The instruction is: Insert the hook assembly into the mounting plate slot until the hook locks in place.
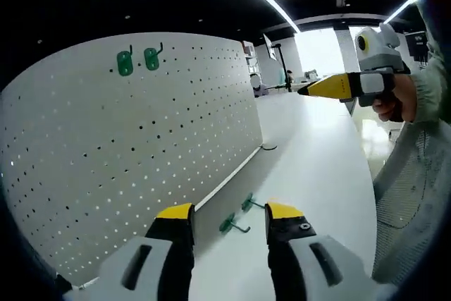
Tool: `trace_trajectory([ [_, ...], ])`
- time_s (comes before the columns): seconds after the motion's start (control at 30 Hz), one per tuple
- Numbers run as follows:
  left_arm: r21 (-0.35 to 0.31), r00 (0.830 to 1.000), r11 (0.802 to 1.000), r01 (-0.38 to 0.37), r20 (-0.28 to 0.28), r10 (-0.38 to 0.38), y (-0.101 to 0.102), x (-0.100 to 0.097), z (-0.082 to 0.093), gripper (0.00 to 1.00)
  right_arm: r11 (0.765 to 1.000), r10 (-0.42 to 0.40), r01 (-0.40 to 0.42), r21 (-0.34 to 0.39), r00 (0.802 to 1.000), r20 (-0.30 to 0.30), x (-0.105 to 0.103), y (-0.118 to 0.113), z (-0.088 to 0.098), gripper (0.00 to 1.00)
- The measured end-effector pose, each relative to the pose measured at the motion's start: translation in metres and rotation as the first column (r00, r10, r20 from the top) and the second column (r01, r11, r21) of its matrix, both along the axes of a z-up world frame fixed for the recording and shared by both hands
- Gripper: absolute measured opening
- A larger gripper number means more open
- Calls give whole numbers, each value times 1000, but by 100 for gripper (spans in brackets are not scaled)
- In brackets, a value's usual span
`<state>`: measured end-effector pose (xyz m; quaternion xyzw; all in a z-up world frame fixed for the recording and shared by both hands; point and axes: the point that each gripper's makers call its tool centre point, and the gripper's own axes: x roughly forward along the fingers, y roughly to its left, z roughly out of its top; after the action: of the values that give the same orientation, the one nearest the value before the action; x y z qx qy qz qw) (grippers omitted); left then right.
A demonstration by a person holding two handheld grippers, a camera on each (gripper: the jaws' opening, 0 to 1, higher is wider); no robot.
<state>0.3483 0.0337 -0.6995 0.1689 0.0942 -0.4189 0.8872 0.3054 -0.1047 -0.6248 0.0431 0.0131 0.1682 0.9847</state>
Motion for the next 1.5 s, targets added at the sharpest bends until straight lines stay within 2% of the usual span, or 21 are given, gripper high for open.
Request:
trace_trajectory([
  [0.37,103,997,991,80,-30,-77,-9,23,-33,39,1000,-8,8,3,1000,-15,1,-2,-4,49],
  [0.6,159,993,981,111,-63,-102,-6,40,-53,36,1000,-15,15,5,1000,-21,1,-4,-5,49],
  [0.77,215,989,966,141,-82,-126,-8,49,-68,37,1000,-18,18,19,999,-28,1,-5,-6,49],
  [0.93,233,982,957,172,-121,-147,-14,53,-82,36,999,-28,28,24,999,-35,2,-8,-7,49],
  [1.27,276,971,934,228,-131,-199,-27,57,-98,29,999,-34,36,39,999,-42,2,-10,-9,49],
  [1.5,291,970,928,231,-140,-198,-26,65,-106,25,998,-37,39,42,998,-50,2,-11,-10,49],
])
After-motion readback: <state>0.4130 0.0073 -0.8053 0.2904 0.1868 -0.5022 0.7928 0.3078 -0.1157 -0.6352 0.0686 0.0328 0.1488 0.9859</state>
